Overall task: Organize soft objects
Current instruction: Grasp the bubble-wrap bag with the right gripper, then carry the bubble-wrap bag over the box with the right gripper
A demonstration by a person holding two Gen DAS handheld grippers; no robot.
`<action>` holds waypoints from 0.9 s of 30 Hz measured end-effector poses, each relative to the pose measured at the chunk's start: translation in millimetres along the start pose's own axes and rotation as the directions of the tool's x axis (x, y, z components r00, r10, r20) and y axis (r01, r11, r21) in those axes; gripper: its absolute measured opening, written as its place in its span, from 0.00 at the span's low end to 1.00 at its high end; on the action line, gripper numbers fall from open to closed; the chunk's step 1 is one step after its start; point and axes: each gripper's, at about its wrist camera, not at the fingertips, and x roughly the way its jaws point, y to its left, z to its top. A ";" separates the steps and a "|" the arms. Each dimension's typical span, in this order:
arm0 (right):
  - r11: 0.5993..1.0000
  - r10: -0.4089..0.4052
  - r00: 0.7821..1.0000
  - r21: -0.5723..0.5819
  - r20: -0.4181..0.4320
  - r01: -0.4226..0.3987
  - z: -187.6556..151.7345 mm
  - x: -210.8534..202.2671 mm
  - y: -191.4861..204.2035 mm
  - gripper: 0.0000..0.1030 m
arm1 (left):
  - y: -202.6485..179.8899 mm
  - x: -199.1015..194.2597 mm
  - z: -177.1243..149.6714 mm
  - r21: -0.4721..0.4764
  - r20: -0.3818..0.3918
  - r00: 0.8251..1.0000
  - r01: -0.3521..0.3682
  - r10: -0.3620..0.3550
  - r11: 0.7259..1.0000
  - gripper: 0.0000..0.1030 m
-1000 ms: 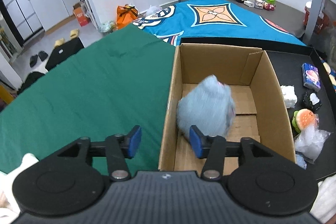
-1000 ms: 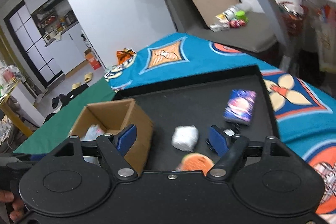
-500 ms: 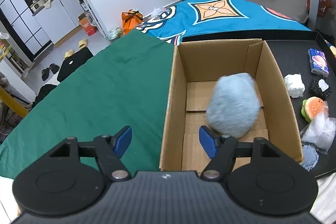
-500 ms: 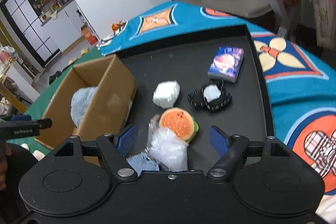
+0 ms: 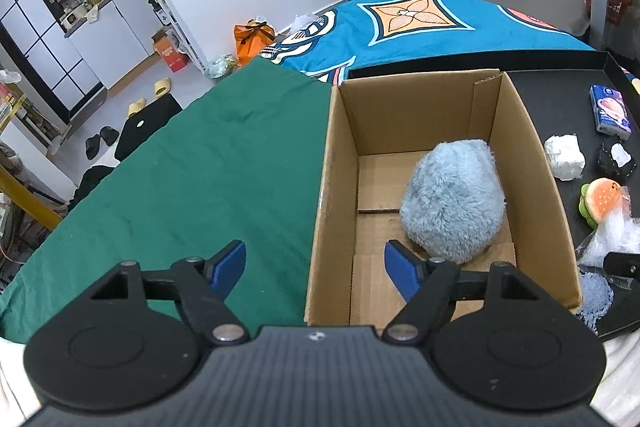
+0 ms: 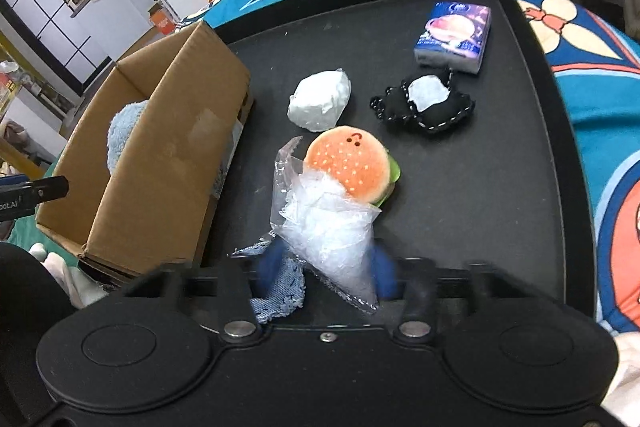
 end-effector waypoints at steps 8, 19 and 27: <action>1.000 -0.007 0.999 -0.019 0.047 0.008 -0.1 -21.7 -0.3 0.19 | -1.0 0.9 -0.2 0.003 -0.004 1.000 -0.005 0.005 1.000 0.74; 1.000 -0.020 0.992 0.010 0.121 0.019 9.3 -38.3 -4.6 0.19 | 0.7 0.4 -1.7 -0.006 -0.005 1.000 -0.007 0.007 1.000 0.74; 1.000 -0.018 0.982 0.002 0.189 0.018 20.0 -50.8 2.6 0.19 | 4.8 -3.9 -3.3 -0.026 0.012 1.000 0.002 -0.002 1.000 0.74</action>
